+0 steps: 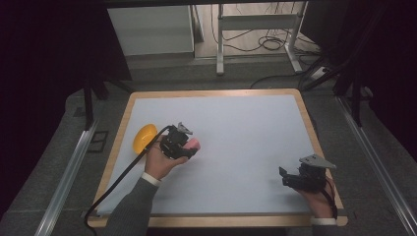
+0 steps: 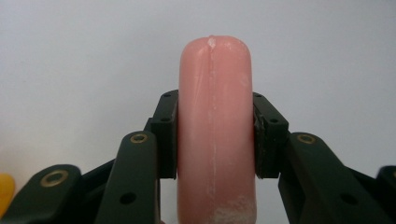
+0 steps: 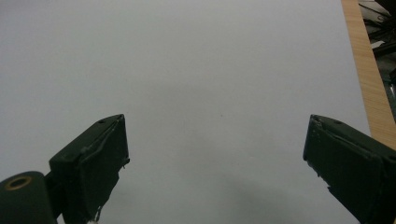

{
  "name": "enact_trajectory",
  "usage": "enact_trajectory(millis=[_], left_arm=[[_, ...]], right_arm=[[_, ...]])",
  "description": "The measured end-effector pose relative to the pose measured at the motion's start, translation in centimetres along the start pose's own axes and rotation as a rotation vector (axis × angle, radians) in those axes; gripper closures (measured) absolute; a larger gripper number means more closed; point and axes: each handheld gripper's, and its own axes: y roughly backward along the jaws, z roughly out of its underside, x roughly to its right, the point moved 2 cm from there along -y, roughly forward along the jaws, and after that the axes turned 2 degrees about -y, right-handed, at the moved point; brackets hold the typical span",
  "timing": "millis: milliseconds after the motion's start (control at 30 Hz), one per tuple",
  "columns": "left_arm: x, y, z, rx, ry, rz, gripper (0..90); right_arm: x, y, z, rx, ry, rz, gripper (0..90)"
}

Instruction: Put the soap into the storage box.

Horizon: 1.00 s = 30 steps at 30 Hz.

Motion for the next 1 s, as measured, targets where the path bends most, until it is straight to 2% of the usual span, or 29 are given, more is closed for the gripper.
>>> enact_trajectory(millis=[1000], left_arm=[[-1.7, 2.2, 0.1, 0.036, 0.025, -0.043, 60.2]], right_arm=[[-0.1, 0.0, 0.0, -0.001, 0.005, 0.001, 6.4]])
